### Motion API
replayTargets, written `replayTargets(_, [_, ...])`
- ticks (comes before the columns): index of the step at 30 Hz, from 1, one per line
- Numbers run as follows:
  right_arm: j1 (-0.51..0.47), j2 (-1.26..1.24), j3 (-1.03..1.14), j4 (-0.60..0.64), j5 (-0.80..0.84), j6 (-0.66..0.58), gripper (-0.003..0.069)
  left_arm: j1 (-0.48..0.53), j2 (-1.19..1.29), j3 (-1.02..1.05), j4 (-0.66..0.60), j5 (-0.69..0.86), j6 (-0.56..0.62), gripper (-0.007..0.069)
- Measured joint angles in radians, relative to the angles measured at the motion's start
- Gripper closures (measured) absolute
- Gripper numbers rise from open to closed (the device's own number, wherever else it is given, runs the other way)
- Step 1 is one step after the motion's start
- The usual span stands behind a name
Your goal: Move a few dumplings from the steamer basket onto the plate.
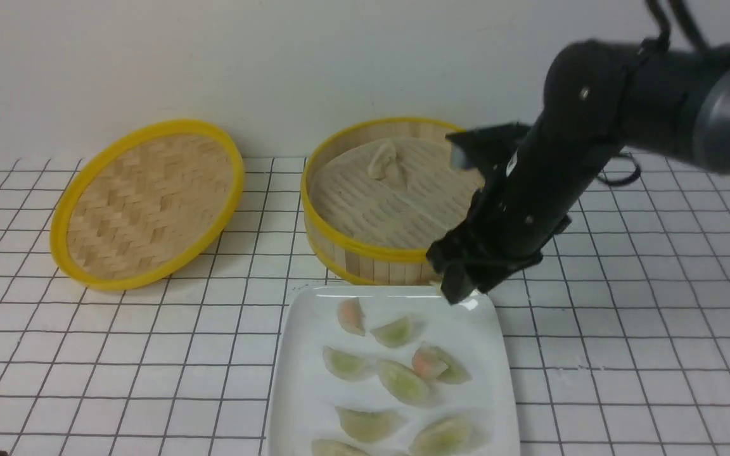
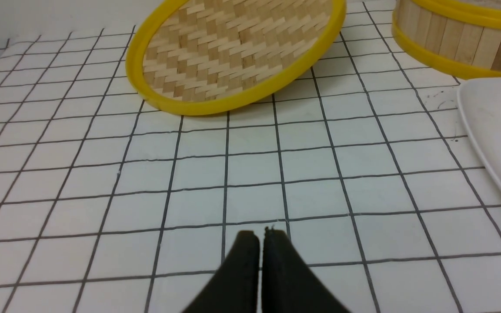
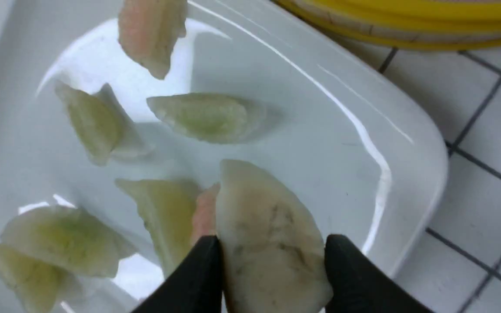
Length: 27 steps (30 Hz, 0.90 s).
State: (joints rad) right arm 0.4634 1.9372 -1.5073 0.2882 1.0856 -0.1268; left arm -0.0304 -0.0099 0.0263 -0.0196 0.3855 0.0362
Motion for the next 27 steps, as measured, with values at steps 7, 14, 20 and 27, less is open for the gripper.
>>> replayTargets(7, [0.002, 0.058, -0.005, 0.004, -0.093, 0.0, 0.0186, 0.0, 0.0, 0.0, 0.0, 0.0, 0.0, 0.0631])
replayTargets(14, [0.002, 0.019, -0.131, -0.03, 0.108, 0.004, 0.018, 0.0, 0.0, 0.0, 0.0, 0.0, 0.0, 0.0631])
replayTargets(20, [0.002, -0.204, -0.133, -0.149, 0.137, 0.08, 0.0501, 0.0, 0.0, 0.0, 0.0, 0.0, 0.0, 0.0631])
replayTargets(27, [0.002, -0.802, 0.148, -0.323, 0.026, 0.268, 0.0671, 0.0, 0.0, 0.0, 0.0, 0.0, 0.0, 0.0631])
